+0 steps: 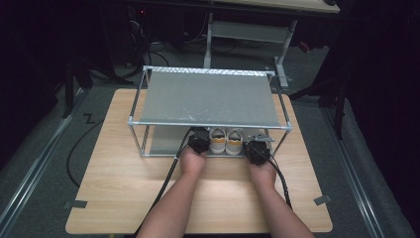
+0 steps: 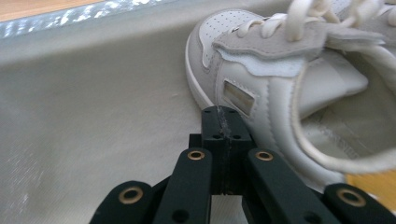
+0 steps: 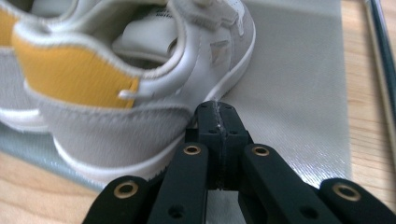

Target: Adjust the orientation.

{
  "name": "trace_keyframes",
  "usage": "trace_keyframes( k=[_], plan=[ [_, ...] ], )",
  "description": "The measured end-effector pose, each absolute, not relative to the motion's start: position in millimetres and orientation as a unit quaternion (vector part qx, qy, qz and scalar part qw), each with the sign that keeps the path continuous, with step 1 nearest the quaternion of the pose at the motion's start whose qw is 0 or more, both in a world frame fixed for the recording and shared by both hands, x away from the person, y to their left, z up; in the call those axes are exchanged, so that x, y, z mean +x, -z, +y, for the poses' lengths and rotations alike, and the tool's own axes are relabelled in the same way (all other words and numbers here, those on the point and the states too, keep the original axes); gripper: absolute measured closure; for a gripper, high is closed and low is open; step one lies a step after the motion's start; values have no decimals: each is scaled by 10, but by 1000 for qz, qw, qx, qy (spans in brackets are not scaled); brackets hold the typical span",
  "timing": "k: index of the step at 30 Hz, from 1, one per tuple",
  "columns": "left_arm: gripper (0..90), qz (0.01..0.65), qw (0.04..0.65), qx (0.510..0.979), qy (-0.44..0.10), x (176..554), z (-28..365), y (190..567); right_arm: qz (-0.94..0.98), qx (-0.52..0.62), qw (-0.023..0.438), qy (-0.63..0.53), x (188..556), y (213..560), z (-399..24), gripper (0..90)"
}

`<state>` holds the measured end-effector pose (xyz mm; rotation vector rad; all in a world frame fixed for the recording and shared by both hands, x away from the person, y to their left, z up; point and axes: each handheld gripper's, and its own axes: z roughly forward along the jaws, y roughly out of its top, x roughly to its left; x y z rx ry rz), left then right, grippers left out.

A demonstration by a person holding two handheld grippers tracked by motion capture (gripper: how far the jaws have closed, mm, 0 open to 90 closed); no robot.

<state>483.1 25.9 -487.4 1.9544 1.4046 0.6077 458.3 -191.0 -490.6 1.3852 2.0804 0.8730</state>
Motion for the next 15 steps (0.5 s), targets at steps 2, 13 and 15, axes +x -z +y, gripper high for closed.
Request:
trace_keyframes(
  k=[2,13,15],
  plan=[
    [900,530,337,741,-239,4733,300,4823,755,510,251,-327,4530,4876,-1939,900],
    [892,501,337,757,-249,4047,720,4759,760,495,250,-340,4010,4612,-2069,900],
    [892,492,336,766,-240,3889,869,4735,763,488,248,-345,3887,4558,-2073,900]
  ],
)
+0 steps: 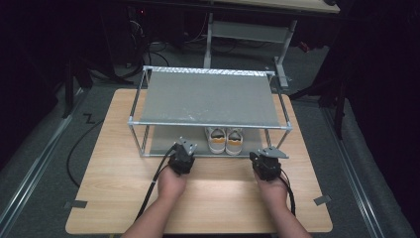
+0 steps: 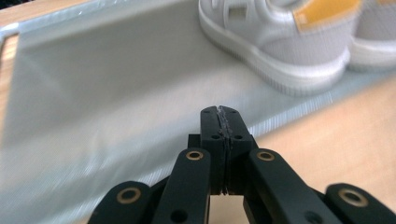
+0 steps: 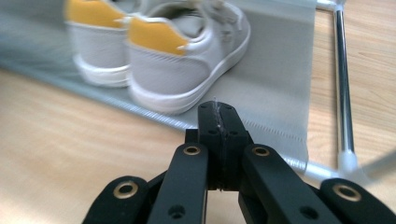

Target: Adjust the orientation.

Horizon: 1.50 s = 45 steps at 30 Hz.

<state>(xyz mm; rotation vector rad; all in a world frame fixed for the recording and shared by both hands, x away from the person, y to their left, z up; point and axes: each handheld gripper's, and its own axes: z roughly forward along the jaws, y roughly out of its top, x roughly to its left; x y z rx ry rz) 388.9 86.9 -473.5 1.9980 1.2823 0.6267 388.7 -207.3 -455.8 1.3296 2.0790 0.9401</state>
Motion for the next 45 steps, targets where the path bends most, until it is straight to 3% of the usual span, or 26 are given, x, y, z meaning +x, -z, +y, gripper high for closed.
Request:
trace_keyframes(
  k=[12,14,19,33,35,42,45],
  plan=[
    [891,514,328,762,-219,3221,2054,4752,766,498,233,-332,3369,4443,-2442,900],
    [892,533,340,755,-177,3237,2180,4782,761,506,236,-330,3280,4465,-2516,900],
    [877,527,372,740,-187,3264,2251,4659,753,518,252,-317,3209,4462,-2627,900],
    [835,485,379,767,-179,3271,2028,4647,746,534,259,-303,3155,4487,-2652,900],
    [807,487,380,766,-177,3276,2021,4665,744,536,257,-304,3156,4493,-2675,900],
    [531,510,381,750,-181,3263,2074,4686,747,531,256,-307,3177,4491,-2659,900],
    [484,516,378,749,-176,3281,2070,4699,747,530,257,-308,3167,4482,-2661,900]
  ],
)
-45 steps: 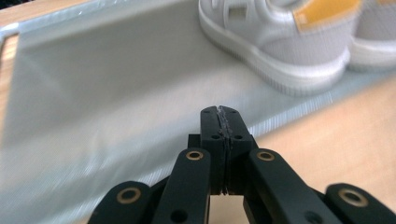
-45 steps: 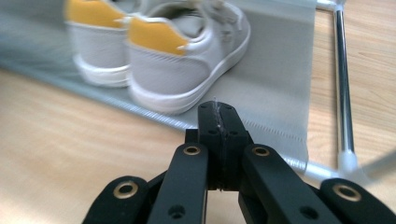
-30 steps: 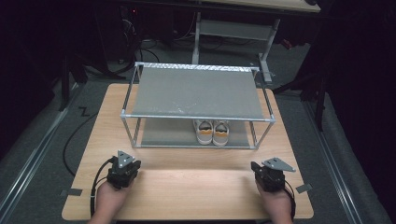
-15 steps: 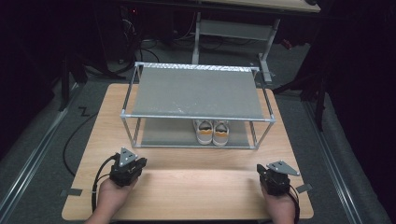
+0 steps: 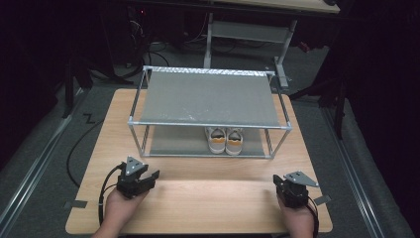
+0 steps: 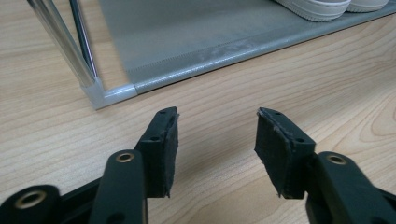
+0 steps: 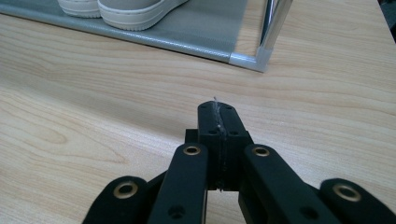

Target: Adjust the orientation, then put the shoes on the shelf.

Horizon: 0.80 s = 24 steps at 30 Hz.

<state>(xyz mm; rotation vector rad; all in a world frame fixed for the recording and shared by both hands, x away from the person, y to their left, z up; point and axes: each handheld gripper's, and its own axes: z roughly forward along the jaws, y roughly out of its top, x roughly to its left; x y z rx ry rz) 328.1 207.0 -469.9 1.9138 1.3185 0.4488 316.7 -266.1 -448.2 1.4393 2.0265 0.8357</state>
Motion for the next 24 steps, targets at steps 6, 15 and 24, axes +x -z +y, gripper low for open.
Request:
trace_keyframes(
  k=[6,15,24],
  plan=[
    [436,514,377,750,-177,3264,2064,4684,745,532,255,-311,3175,4479,-2684,900],
    [403,527,380,740,-174,3243,2123,4677,753,521,252,-312,3199,4485,-2605,900],
    [390,523,375,747,-167,3266,2092,4712,752,523,252,-311,3211,4491,-2632,900]
  ],
)
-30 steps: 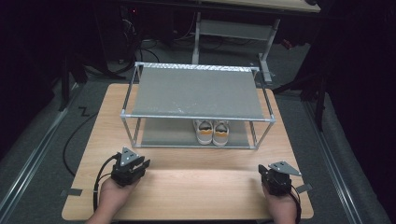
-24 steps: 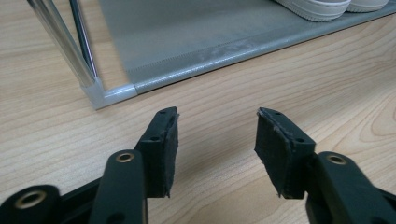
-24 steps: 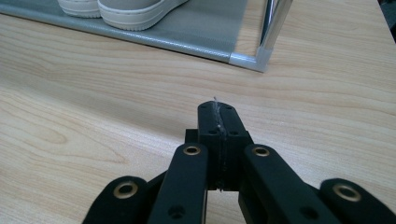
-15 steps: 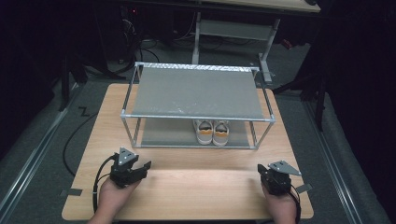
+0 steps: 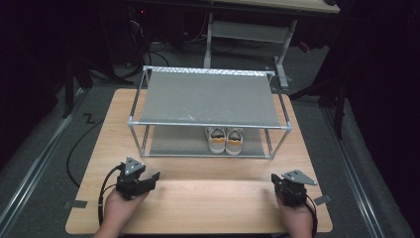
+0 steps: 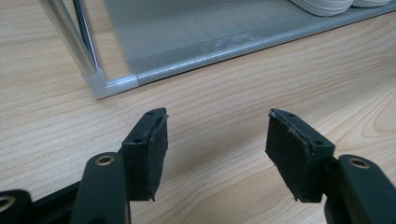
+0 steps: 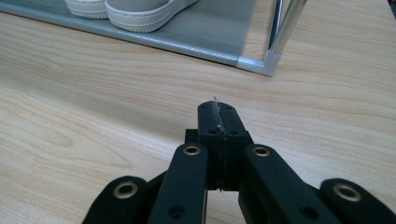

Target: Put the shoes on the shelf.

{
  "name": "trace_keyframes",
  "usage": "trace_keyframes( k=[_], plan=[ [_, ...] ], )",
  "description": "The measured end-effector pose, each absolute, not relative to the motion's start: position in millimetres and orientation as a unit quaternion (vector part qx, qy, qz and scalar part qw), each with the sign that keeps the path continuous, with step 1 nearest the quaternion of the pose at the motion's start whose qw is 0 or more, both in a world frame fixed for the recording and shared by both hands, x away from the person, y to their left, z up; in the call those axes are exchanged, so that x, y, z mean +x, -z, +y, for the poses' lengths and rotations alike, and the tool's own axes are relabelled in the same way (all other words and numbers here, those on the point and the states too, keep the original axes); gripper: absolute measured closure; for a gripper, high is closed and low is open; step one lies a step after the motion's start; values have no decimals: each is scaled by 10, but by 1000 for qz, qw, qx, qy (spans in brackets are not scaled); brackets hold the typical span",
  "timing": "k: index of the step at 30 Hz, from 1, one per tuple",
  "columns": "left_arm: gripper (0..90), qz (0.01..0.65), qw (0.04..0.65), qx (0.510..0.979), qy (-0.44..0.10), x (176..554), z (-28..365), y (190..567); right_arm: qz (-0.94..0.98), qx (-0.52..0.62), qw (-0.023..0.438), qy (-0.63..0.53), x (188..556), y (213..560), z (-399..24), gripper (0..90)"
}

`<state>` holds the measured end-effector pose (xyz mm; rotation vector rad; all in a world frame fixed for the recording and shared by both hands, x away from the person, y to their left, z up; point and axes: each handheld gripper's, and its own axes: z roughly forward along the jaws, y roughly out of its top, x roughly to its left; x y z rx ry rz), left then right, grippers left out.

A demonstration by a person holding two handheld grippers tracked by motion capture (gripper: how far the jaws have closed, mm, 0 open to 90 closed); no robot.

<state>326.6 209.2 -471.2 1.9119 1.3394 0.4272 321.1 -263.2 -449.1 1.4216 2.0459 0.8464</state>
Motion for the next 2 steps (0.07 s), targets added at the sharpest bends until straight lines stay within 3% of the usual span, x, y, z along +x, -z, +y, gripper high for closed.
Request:
trace_keyframes(
  k=[2],
  plan=[
    [387,522,375,748,-165,3261,2094,4716,750,525,251,-313,3213,4488,-2636,900]
  ],
)
